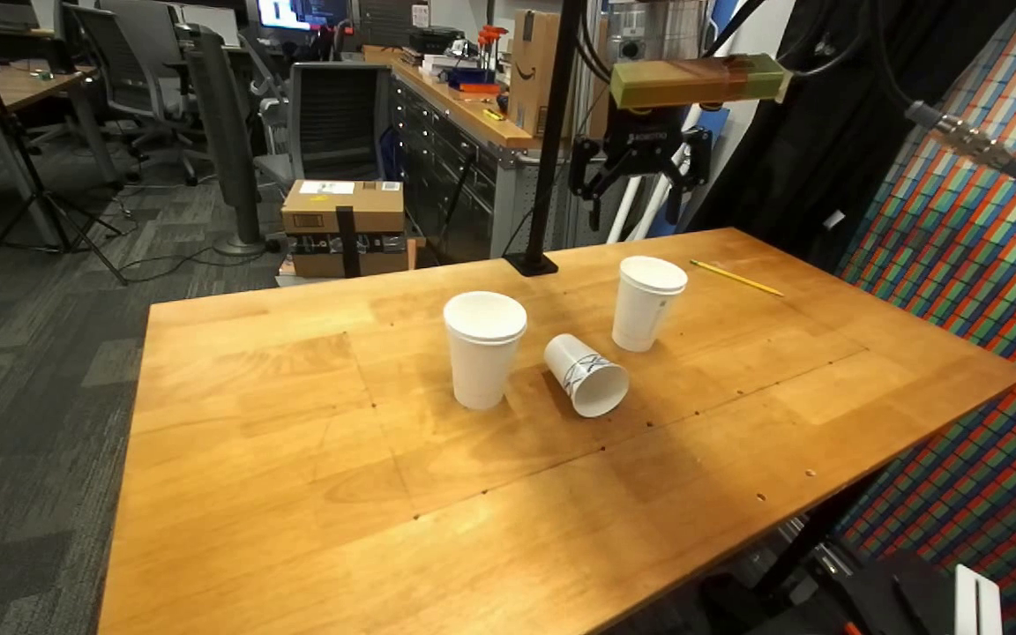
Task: Put the right cup in the left cup
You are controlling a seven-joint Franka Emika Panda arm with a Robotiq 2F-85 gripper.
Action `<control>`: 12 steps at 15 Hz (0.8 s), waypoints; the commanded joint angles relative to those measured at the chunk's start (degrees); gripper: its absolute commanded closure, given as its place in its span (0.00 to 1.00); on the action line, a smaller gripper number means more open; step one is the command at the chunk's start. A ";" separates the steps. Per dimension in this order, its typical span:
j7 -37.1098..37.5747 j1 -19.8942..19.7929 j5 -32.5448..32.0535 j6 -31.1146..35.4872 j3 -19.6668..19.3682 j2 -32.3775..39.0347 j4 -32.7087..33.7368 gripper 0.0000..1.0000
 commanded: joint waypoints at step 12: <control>-14.98 -1.76 4.71 11.24 -3.86 -3.65 -11.95 0.00</control>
